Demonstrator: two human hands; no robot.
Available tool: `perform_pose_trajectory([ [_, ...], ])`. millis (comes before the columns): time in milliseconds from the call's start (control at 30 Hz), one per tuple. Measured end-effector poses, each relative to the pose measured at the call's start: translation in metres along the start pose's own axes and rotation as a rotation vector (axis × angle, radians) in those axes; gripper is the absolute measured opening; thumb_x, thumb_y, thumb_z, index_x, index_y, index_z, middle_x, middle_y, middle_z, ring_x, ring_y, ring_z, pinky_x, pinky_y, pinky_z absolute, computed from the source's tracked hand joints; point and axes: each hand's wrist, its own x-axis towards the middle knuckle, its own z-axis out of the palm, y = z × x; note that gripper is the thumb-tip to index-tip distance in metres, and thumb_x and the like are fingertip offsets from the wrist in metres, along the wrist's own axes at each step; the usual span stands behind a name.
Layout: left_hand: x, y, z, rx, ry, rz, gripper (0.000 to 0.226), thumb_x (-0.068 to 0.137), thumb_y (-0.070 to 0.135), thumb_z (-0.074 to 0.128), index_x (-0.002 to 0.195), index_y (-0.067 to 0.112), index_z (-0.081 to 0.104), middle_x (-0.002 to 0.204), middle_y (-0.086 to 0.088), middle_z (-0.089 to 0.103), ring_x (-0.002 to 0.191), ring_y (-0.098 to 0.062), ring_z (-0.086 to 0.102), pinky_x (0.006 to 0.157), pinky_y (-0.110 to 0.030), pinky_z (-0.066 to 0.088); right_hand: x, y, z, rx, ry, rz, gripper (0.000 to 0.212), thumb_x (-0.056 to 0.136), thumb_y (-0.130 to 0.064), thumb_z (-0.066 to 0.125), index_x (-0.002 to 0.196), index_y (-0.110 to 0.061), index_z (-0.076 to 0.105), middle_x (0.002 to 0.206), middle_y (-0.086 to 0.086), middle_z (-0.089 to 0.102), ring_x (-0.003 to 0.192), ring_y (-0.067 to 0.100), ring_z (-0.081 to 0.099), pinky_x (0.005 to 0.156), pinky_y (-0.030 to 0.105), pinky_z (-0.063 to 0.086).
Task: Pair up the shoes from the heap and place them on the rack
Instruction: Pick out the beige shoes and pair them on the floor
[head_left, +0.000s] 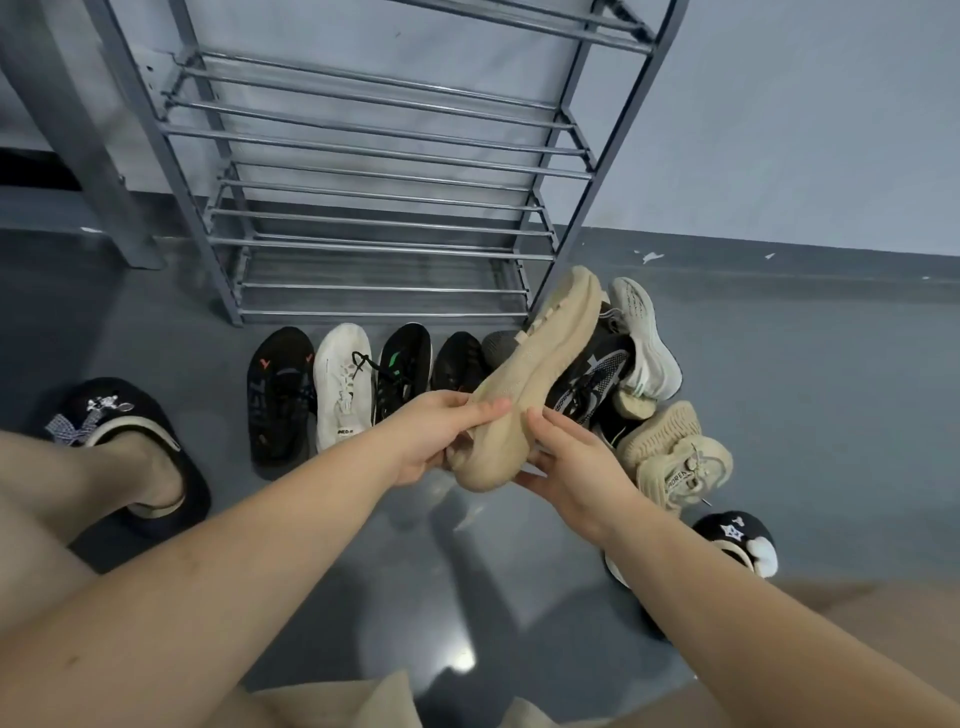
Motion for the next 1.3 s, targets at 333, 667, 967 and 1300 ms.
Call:
perform_pose_trajectory([
  [333, 0.0, -0.02, 0.009, 0.366, 0.034, 0.097, 0.073, 0.066, 0.031, 0.083, 0.126, 0.019, 0.043, 0.114, 0.005, 0.059, 0.105, -0.011, 0.06, 0.094, -0.032, 0.05, 0.005, 0.014, -0.006, 0.108, 0.13, 0.091, 0.037, 0.094, -0.026, 0.057, 0.127, -0.009, 0.055, 0.106, 0.006, 0.071, 0.093, 0.021, 0.068, 0.073, 0.035, 0.055],
  [667, 0.011, -0.036, -0.022, -0.064, -0.092, -0.168, 0.013, 0.095, 0.017, 0.053, 0.101, 0.013, 0.063, 0.094, -0.003, 0.068, 0.083, -0.017, 0.065, 0.078, -0.029, 0.055, 0.012, 0.022, -0.012, -0.056, -0.005, 0.193, 0.029, 0.093, -0.026, 0.057, 0.119, -0.011, 0.059, 0.104, 0.005, 0.069, 0.092, 0.019, 0.065, 0.083, 0.037, 0.053],
  [967, 0.025, -0.08, -0.051, 0.036, -0.035, -0.367, 0.021, 0.095, 0.013, 0.051, 0.114, 0.006, 0.059, 0.105, -0.011, 0.066, 0.091, -0.024, 0.064, 0.082, -0.035, 0.053, 0.039, 0.066, 0.004, -0.27, 0.063, 0.362, 0.016, 0.091, -0.024, 0.063, 0.102, -0.014, 0.062, 0.09, 0.0, 0.067, 0.082, 0.014, 0.062, 0.069, 0.027, 0.052],
  [1300, 0.02, -0.124, -0.077, 0.145, 0.026, -0.674, 0.013, 0.097, 0.013, 0.048, 0.091, 0.007, 0.058, 0.076, -0.007, 0.063, 0.061, -0.017, 0.062, 0.052, -0.029, 0.05, 0.045, 0.132, 0.024, -0.179, 0.074, 0.507, 0.021, 0.093, -0.025, 0.059, 0.106, -0.009, 0.058, 0.082, 0.001, 0.062, 0.07, 0.013, 0.059, 0.061, 0.023, 0.051],
])
